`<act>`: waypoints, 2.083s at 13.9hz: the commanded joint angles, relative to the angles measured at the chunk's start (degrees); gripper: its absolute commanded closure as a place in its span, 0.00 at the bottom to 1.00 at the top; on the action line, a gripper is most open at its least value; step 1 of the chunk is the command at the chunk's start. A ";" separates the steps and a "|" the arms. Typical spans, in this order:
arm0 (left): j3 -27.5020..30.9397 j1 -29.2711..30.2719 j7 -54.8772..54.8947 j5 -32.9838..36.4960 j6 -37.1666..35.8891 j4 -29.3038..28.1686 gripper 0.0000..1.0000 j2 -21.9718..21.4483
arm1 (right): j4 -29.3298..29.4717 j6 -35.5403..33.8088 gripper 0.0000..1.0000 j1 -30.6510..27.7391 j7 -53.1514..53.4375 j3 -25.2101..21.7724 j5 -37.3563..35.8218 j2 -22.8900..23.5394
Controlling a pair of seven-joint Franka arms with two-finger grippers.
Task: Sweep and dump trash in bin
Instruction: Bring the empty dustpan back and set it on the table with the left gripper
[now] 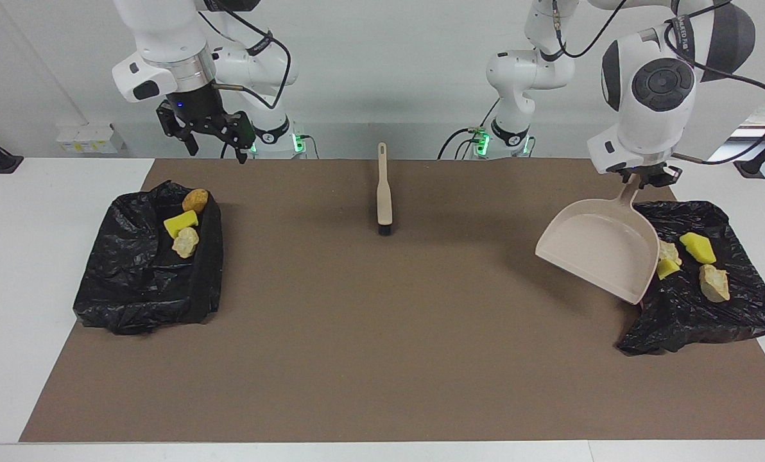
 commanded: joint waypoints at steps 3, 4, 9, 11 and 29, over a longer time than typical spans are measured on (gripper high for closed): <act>0.62 -3.10 -8.66 -9.51 2.14 -1.74 1.00 -2.30 | -1.90 0.76 0.00 -0.98 -1.40 0.35 -0.01 -1.52; 0.62 -4.07 -11.99 -11.44 3.63 -1.83 1.00 -2.22 | -1.90 0.75 0.00 -0.98 -1.40 0.35 -0.01 -1.52; 0.62 -12.93 -27.89 -17.44 9.44 -1.74 1.00 -1.43 | -1.90 0.84 0.00 -0.98 -1.75 0.35 0.43 -1.52; 0.53 -16.19 -34.06 -18.14 12.07 -1.83 1.00 -0.90 | -1.98 0.75 0.00 -0.98 -1.66 0.35 0.69 -1.52; 0.70 -32.12 -70.03 -21.40 42.68 -1.74 0.00 18.27 | -1.98 0.75 0.00 -1.07 -1.57 0.35 0.78 -1.61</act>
